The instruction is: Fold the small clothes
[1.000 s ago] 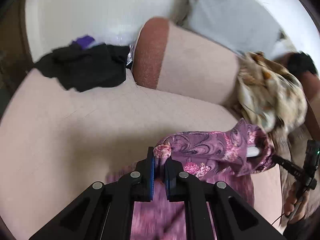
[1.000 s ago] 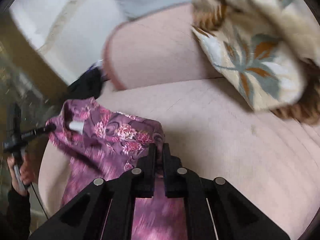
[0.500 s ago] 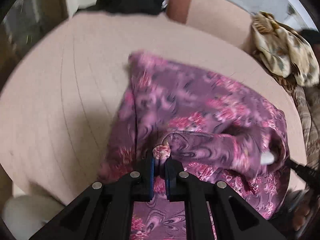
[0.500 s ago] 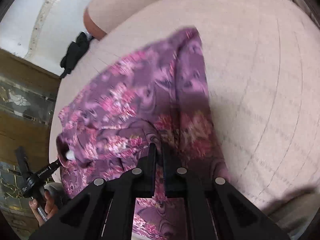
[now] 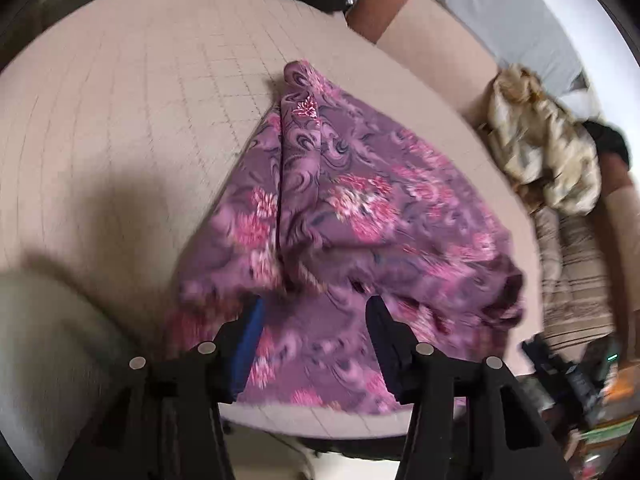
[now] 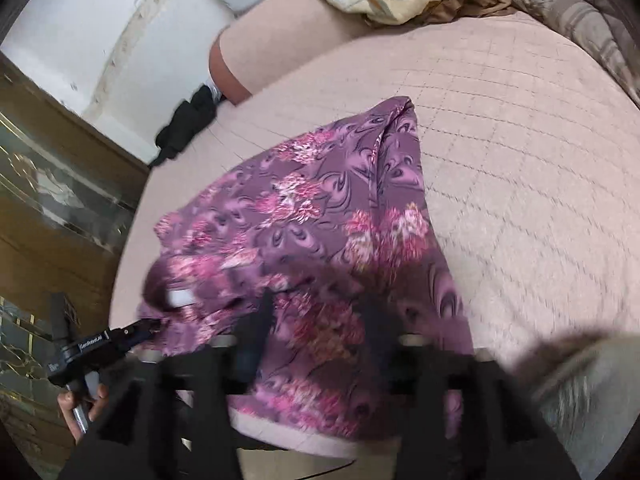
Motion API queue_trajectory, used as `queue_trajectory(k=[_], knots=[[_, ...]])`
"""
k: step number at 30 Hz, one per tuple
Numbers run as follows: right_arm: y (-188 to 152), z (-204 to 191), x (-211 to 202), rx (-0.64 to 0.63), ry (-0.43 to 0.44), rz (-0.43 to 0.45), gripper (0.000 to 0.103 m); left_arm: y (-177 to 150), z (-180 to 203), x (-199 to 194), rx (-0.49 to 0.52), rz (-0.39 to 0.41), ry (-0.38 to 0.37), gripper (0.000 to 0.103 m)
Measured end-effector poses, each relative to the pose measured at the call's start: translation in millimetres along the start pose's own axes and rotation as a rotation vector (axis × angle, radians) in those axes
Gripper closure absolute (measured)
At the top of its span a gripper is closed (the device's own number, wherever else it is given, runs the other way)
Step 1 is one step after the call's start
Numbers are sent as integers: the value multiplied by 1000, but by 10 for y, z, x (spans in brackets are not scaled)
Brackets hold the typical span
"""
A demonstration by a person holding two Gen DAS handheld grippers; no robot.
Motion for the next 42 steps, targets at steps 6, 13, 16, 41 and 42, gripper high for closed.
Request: queue_trajectory(k=[6,13,16,41,42], knots=[[-42,-34,-44,72,113,-12,52,9,133,-133,-13,51,-91,40],[336,-74,235,220,133,-95,38,446,261,275,-85,-22,-76,29],[394,-57,403,243,26,-146,38,475,194,477,-82,-64,30,30],[42,25,629,250,92,-201,74,182,-1,584,-163,-79,-51,38],[34,49,618,230,47,-191,80,182,4,561,-154,-73,-38,52]])
Point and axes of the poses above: each gripper's, at about its wrist camera, not at the fingertips, and x roughly the way its jaws point, z to its right, y to its top, the point moved 7 cm from there along x, roughly the way its jaws point, and after that the axes turned 12 degrees about -y, right-handed, at the moved point
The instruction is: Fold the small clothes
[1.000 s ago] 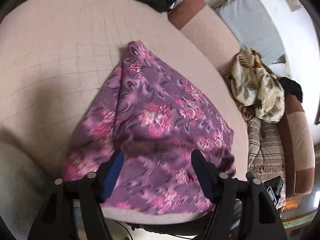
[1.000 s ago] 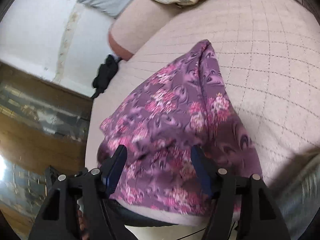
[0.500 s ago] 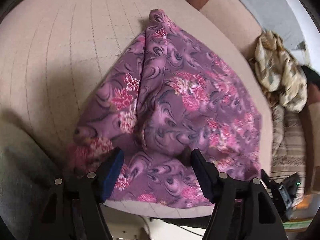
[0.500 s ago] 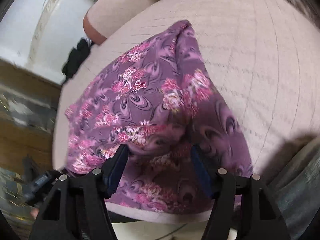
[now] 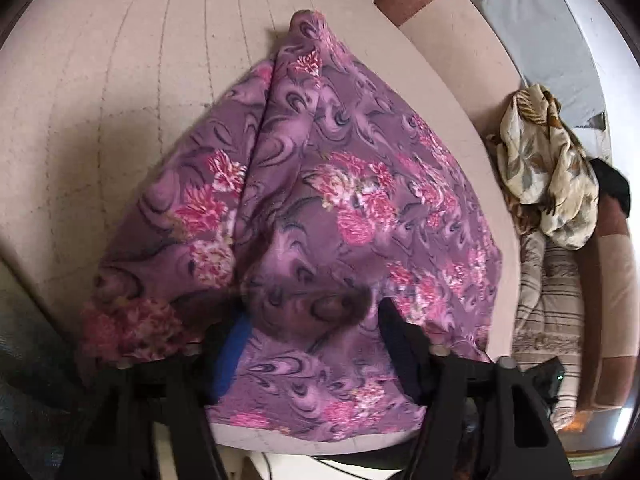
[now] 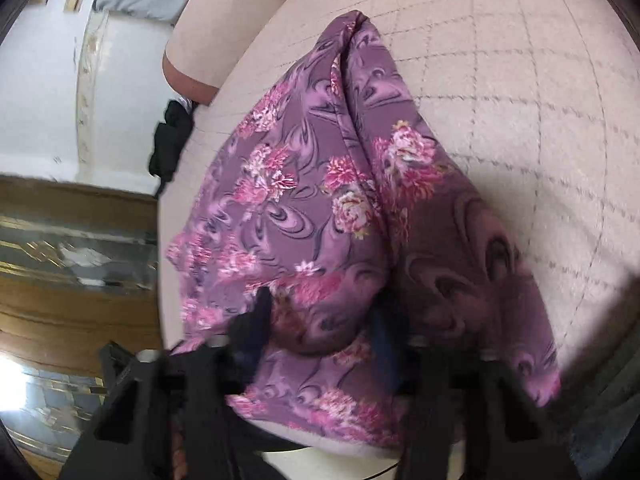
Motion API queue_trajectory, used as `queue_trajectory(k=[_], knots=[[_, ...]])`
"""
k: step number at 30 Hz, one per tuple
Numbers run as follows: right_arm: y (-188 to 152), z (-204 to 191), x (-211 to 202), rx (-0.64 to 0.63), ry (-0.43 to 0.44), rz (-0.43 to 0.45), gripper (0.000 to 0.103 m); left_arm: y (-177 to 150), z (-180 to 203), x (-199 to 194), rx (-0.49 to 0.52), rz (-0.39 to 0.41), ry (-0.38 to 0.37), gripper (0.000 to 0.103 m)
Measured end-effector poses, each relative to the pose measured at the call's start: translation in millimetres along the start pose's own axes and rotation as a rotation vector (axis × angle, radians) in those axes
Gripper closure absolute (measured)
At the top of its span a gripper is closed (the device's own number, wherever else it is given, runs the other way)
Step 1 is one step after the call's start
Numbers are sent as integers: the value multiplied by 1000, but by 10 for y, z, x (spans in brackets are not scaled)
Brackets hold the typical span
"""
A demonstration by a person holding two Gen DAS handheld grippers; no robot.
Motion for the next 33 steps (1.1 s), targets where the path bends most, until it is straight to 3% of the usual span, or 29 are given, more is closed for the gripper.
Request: queue_trajectory(k=[1,2,4,7,9,13,15,18,20,22,23,27,30,33], knots=[[-4,6,-15,-1,1,6,87,-4,-2,-29,4,10,1,75],[-9,22,-45,5,12,14,91,-8,-28,-69,-2,22,2,86],[-6,32,-133,2,16,43,92,-13,-62,-133,-18,38,-22,93],[7,-86,-429,-32,43,123,93,11,49,-401,21,109,-59,93],[-75,-204,-615,-111,4,170,93,16,84,-529,52,138,-36,93],[-281,-94,-438,-195,-145,131,93,-88,-94,-334,75,63,101,94],[-300,-33,-376,-162,-145,95,93,-134,-65,-367,72,64,92,94],[-281,-153,-605,-217,-157,166,93,-195,63,-533,151,97,128,94],[-342,-173,-537,-272,-230,165,93,-255,-25,-414,162,59,192,94],[-366,-133,-266,-308,-330,110,93,-262,-130,-263,163,31,280,92],[-366,-92,-216,-305,-340,86,93,-261,-136,-250,164,25,294,92],[-337,-170,-397,-333,-374,151,93,-280,-22,-300,212,59,301,91],[-338,-53,-193,-335,-422,88,92,-277,-125,-186,183,16,324,86],[-328,-3,-226,-296,-384,87,84,-269,-63,-256,189,55,319,76]])
Point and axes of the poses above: each gripper's, at about its wrist camera, not at the fingertips, and x roughly the way its jaws point, z to its right, y to its top, the point moved 7 cm from there along x, roughly the way its jaws point, and after that the axes turned 12 degrees about -y, right-handed, at the moved point
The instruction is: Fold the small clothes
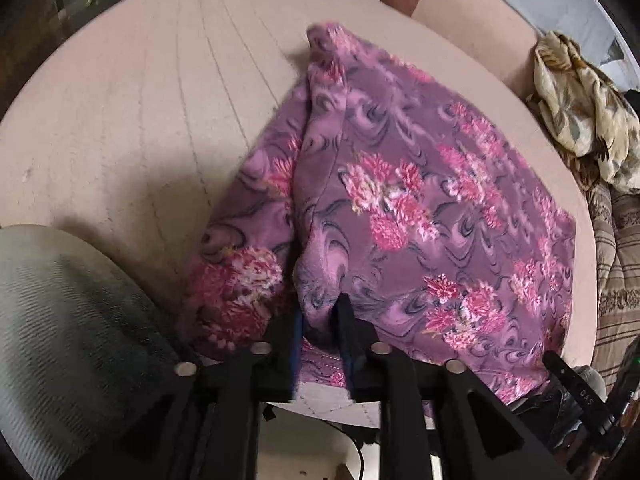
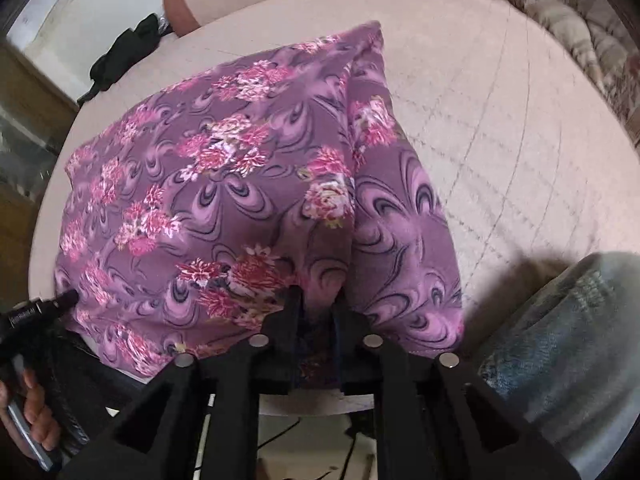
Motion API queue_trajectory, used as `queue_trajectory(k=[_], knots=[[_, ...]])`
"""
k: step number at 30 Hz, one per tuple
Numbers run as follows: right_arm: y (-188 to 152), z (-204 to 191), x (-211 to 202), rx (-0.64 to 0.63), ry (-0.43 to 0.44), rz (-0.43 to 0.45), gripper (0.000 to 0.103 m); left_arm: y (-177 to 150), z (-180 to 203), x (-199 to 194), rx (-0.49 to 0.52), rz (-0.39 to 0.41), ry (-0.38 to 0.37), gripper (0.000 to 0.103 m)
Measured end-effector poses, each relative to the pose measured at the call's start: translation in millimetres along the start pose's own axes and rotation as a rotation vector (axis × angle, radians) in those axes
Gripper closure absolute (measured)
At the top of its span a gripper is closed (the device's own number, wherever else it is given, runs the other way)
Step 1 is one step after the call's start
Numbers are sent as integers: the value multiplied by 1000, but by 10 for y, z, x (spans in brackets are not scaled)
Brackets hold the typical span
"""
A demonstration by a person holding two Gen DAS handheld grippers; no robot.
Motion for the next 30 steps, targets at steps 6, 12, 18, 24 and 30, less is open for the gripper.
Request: queue_trajectory(k=[6,12,18,24,30], knots=[[145,183,-527,115,151,186,58,142,-42,-575,-43,201,-122,43],[313,-284,-1036,-2,243,312,36,435,-200,-618,-42,176,-79,27],[562,-1425,-1007,-225,386,231,27,447,-388,-206,-157,44,-204,23],[700,-2321,-621,-270,553,-8,27,316,-370,-82,-155,-24,-232,21],[778,-2995,-274,-323,547,-174,27,228,-308,-55,-132,-36,-210,30]])
Point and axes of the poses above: each gripper's, at about its wrist camera, not at the fingertips, and x roughly the way its jaws point, z to its right, y to its top, the point moved 7 cm from there along x, roughly the way its jaws point, and after that the axes turned 12 degrees about -y, right-handed, at the moved point
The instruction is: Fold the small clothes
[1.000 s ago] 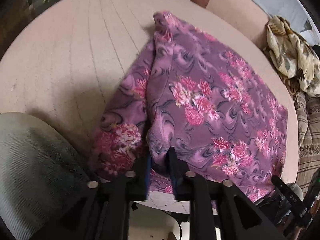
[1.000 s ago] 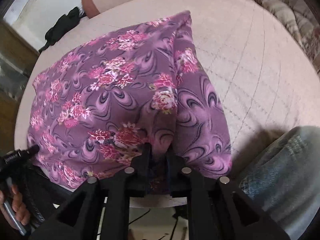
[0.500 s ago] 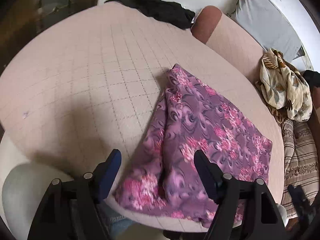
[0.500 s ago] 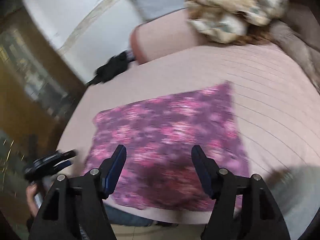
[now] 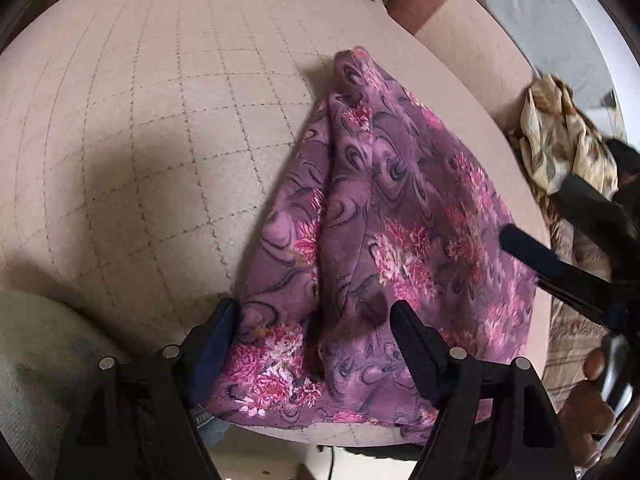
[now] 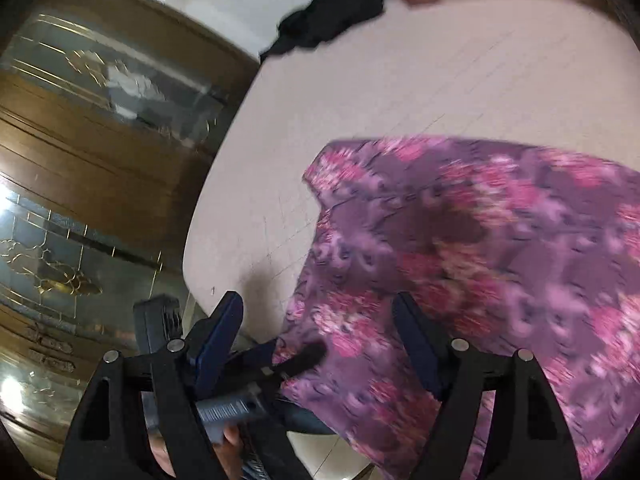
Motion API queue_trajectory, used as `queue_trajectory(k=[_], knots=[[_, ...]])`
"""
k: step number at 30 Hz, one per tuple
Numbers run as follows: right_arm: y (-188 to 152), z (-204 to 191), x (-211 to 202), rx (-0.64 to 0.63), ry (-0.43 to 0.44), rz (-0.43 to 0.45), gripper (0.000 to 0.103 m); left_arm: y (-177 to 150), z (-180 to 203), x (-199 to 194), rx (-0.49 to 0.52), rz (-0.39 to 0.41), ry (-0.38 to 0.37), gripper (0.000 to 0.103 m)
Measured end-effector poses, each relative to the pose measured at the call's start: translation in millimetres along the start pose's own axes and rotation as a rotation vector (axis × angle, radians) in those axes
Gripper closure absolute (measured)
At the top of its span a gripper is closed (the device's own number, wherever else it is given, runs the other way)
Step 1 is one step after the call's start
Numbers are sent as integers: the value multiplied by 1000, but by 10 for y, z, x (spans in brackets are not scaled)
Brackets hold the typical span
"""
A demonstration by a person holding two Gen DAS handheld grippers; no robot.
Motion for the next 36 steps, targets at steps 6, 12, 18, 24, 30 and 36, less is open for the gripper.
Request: queue_trajectory(k=[6,12,18,24,30,36], knots=[[86,-221,247,-62,-67,-76,27,-28,-130,-24,-107,9,-75,88],[202,-504,639,-149,-173,-196,27,-35,-9,-109,-71,59,-93,94],[179,-670,1103,-253,-341,-318,28,-16,135,-266,-23,129,-132,95],[117,-624,1249,-381,-591,-299,77,-30,293,-300,41,168,-96,96],[186,-615,791,-337,-504,-159,91,-118,559,-344,191,223,22,95],[105,-421,85,-208,-243,-25,91,-382,1195,-552,382,258,63,95]])
Point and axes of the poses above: each gripper's, at about its wrist camera, not at the fingertips, and x roughly the way its jaws point, z to its right, y to its top, the point moved 7 cm from there along x, roughly the way its jaws point, and after that the axes turned 12 degrees about -y, right-handed, at the moved point
